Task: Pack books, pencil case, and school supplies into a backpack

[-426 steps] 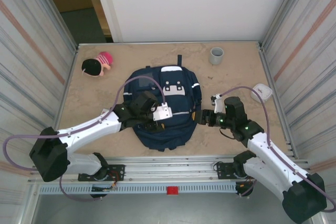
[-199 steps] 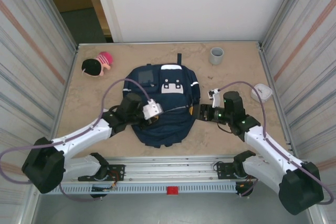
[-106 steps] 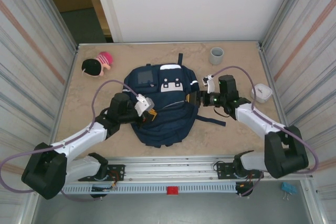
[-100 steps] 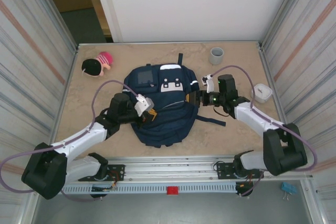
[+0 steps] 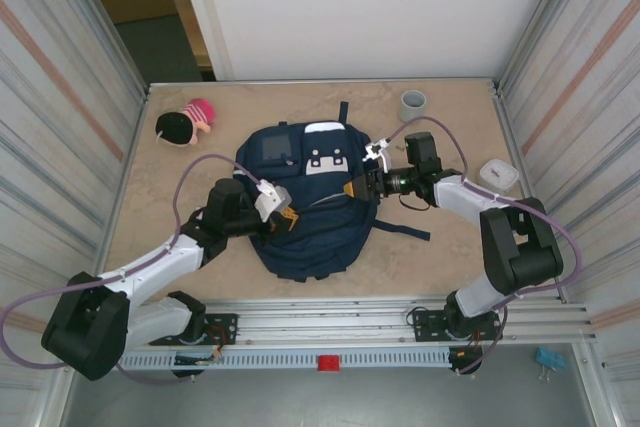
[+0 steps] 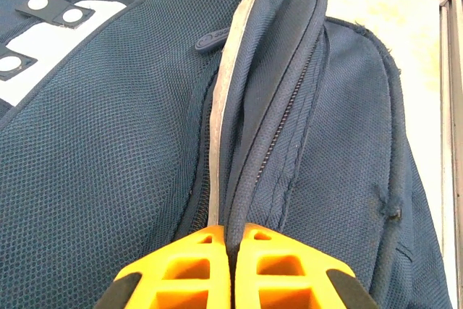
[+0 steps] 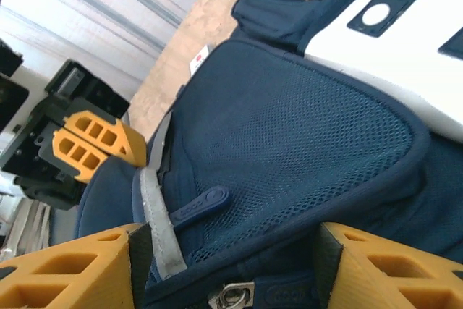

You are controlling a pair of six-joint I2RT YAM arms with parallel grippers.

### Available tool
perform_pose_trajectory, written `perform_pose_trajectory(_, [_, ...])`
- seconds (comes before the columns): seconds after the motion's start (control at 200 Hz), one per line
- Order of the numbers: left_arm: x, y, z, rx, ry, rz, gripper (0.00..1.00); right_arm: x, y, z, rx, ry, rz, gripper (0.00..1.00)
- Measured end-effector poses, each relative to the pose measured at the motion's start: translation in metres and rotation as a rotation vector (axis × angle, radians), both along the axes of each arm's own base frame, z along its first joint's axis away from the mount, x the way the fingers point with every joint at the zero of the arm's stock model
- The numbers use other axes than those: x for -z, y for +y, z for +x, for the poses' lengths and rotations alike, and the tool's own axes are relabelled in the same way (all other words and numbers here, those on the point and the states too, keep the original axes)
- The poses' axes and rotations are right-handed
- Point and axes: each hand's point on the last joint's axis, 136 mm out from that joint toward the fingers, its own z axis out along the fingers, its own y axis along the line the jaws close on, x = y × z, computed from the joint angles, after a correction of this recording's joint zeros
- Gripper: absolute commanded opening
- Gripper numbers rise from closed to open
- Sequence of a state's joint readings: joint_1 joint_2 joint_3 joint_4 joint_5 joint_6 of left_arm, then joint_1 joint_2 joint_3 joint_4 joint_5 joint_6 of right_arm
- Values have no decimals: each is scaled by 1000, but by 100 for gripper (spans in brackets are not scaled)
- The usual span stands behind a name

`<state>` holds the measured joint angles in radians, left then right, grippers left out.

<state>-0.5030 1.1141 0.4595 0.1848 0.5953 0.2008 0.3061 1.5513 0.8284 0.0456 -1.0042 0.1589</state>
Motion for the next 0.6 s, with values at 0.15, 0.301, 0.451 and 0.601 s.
perform_pose_trajectory(0.15, [1,2,1,-3,9,-1,0,0,1,-12,-30,-7,-23,53])
perform_pose_trajectory(0.301, [2,2,1,-2,15,-1,0,-6,-1,-18,-44,-30,-34,46])
perform_pose_trajectory(0.451, [3,2,0,-2,19,1,0,-1,-4,-25,-56,-8,-51,40])
perform_pose_trajectory(0.601, [4,3,0,-4,21,3,0,1,-5,-30,-64,10,-62,40])
